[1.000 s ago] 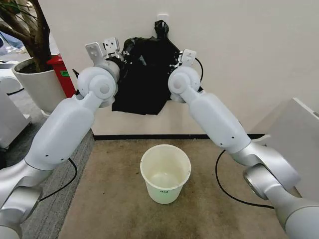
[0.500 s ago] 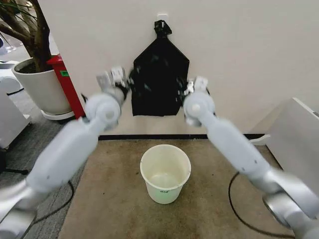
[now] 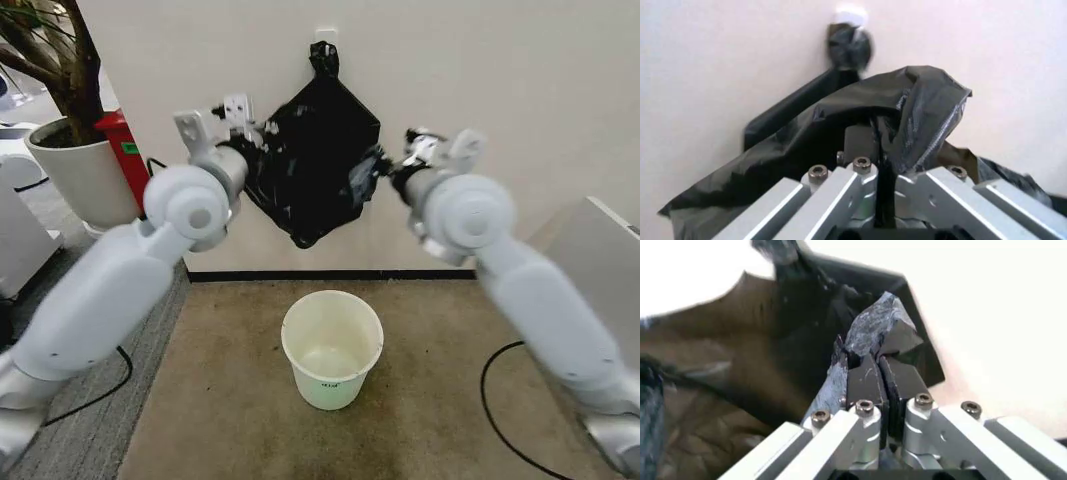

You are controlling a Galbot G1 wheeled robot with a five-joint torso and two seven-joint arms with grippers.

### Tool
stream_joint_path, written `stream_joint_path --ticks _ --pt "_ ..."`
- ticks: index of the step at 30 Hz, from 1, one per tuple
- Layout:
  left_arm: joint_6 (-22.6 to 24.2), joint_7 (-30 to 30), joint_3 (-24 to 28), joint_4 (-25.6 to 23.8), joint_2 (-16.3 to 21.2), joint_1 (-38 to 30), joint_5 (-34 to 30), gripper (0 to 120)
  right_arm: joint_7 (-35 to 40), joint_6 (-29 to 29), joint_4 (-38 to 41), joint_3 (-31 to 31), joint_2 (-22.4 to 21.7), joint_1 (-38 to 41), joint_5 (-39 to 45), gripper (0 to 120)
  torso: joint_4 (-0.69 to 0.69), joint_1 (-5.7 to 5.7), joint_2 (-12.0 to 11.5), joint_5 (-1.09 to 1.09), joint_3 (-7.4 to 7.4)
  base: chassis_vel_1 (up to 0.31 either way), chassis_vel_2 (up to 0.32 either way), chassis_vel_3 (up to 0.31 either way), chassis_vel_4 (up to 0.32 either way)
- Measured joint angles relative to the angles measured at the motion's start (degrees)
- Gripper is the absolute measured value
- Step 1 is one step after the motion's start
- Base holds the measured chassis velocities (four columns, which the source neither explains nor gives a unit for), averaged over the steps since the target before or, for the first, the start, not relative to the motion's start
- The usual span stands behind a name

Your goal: Place the garbage bag over the trash bin.

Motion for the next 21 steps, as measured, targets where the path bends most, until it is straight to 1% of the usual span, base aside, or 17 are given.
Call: stream_joint_path --ticks 1,2,4,5,6,9,12,13,14,15,16,17,18,20,21 --pt "-0.43 0.37 -0.25 -0.75 0.57 0.18 -1.13 0 -0.33 0.47 0.91 0.53 -1.21 0.07 0.97 0 0.00 0.00 0.00 0.00 0.00 0.000 0.000 0.000 0.000" --pt "-1.49 0.99 -0.73 -2.26 1.64 1.06 -3.18 0 -1.04 1.15 2.73 1.58 -3.65 0.02 2.60 0 0.02 0.00 0.00 0.01 0.00 0.000 0.000 0.000 0.000" --pt "-2.61 2.08 -1.57 -4.14 3.02 2.85 -5.66 0 -2.05 1.67 5.29 3.85 -6.79 -0.90 5.14 0 0.02 0.00 0.00 -0.01 0.01 0.000 0.000 0.000 0.000" --pt "-3.17 2.43 -2.08 -5.25 3.71 4.04 -7.20 0 -2.64 1.90 6.97 5.99 -8.80 -2.04 7.24 0 0.02 0.00 0.00 0.00 0.01 0.000 0.000 0.000 0.000" --pt "-3.17 2.43 -2.08 -5.25 3.71 4.04 -7.20 0 -2.64 1.90 6.97 5.99 -8.80 -2.04 7.24 0 0.02 0.00 0.00 0.00 0.01 0.000 0.000 0.000 0.000" --pt "-4.35 2.65 -3.28 -8.25 5.49 7.27 -10.23 0 -3.71 2.22 11.25 11.91 -13.11 -5.54 13.12 0 -0.02 0.00 0.00 0.00 0.00 0.000 0.000 0.000 0.000" --pt "-5.31 2.78 -3.95 -10.54 7.27 9.54 -11.52 0 -3.97 2.55 14.82 17.39 -16.12 -9.48 17.63 0 0.00 0.00 0.00 -0.01 0.00 0.000 0.000 0.000 0.000" --pt "-5.59 2.80 -4.16 -11.14 7.77 10.08 -11.81 0 -4.08 2.59 15.77 19.05 -16.73 -10.79 18.51 0 0.01 0.00 0.00 0.00 0.00 0.000 0.000 0.000 0.000" --pt "-5.59 2.80 -4.16 -11.14 7.77 10.08 -11.81 0 -4.08 2.59 15.77 19.05 -16.73 -10.79 18.51 0 0.01 0.00 0.00 0.00 0.00 0.000 0.000 0.000 0.000" --pt "-5.84 2.80 -4.57 -11.97 8.39 10.83 -12.34 0 -4.21 2.63 16.84 21.15 -17.36 -12.44 19.64 0 0.01 0.00 0.00 0.00 0.00 0.000 0.000 0.000 0.000" --pt "-6.09 2.81 -5.97 -14.14 9.73 12.81 -14.01 0 -4.36 2.72 18.75 24.98 -18.30 -15.62 21.64 0 0.00 0.00 0.00 0.00 0.00 0.000 0.000 0.000 0.000" --pt "-6.18 2.88 -6.77 -15.47 10.79 14.06 -14.77 0 -4.56 2.78 19.76 27.15 -18.70 -17.48 22.86 0 -0.01 0.00 0.00 0.00 0.00 0.000 0.000 0.000 0.000" --pt "-6.33 3.15 -7.32 -16.56 11.79 15.01 -15.14 0 -4.79 2.81 20.47 28.88 -18.99 -19.06 23.84 0 -0.01 0.00 0.01 0.00 0.00 0.000 0.000 0.000 0.000" --pt "-6.92 4.91 -8.99 -19.29 15.12 17.90 -15.49 0 -5.73 2.81 22.13 32.55 -19.72 -23.09 25.58 0 0.01 0.00 0.00 -0.01 0.00 0.000 0.000 0.000 0.000" --pt "-6.92 4.91 -8.99 -19.29 15.12 17.90 -15.49 0 -5.73 2.81 22.13 32.55 -19.72 -23.09 25.58 0 0.01 0.00 0.00 -0.01 0.00 0.000 0.000 0.000 0.000"
